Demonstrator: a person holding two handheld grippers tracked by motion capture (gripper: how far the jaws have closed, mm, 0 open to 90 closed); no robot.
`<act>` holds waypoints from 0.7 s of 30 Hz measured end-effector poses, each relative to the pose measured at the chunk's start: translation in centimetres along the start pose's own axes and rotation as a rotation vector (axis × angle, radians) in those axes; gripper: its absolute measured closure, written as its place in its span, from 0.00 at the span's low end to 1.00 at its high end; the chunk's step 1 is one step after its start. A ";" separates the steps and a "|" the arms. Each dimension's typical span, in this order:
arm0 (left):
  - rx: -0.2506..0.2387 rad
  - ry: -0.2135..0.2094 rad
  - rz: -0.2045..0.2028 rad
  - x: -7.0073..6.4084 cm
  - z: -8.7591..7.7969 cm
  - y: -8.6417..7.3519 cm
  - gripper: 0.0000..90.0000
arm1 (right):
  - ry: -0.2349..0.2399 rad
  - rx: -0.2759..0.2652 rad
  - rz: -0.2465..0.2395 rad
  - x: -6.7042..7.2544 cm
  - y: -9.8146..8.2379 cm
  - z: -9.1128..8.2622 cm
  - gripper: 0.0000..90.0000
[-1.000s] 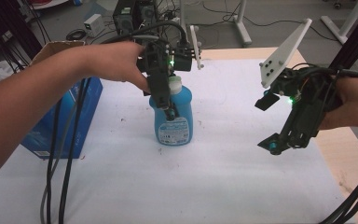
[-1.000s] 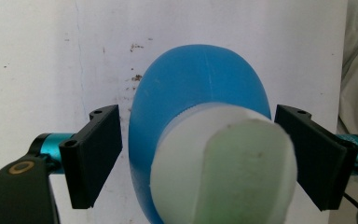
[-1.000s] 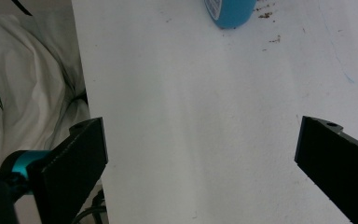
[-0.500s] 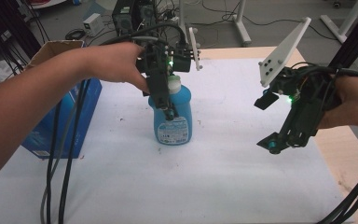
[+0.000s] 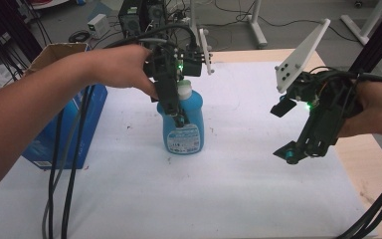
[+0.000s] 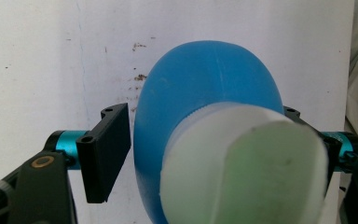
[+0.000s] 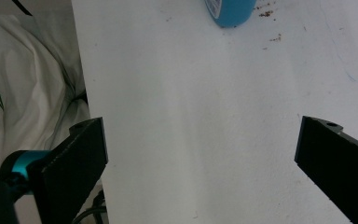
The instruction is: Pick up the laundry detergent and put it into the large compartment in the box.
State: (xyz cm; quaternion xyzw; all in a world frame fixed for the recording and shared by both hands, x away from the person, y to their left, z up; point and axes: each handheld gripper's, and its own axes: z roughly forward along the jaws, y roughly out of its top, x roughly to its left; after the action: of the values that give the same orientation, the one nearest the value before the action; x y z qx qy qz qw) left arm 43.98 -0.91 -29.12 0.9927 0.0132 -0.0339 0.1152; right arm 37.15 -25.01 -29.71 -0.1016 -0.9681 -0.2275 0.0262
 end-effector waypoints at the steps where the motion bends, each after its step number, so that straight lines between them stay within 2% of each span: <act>1: 0.000 0.000 0.000 0.0 0.0 0.0 0.26 | 0.000 0.000 0.000 0.0 0.0 0.0 0.02; 21: -0.005 0.015 0.010 -0.1 -0.1 0.0 0.33 | 0.003 0.001 0.000 0.0 0.0 0.1 0.02</act>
State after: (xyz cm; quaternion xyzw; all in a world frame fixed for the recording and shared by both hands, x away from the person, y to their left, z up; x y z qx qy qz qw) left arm 43.87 -0.93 -29.00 0.9926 0.0093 -0.0258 0.1179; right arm 37.11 -24.98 -29.76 -0.1012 -0.9682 -0.2271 0.0277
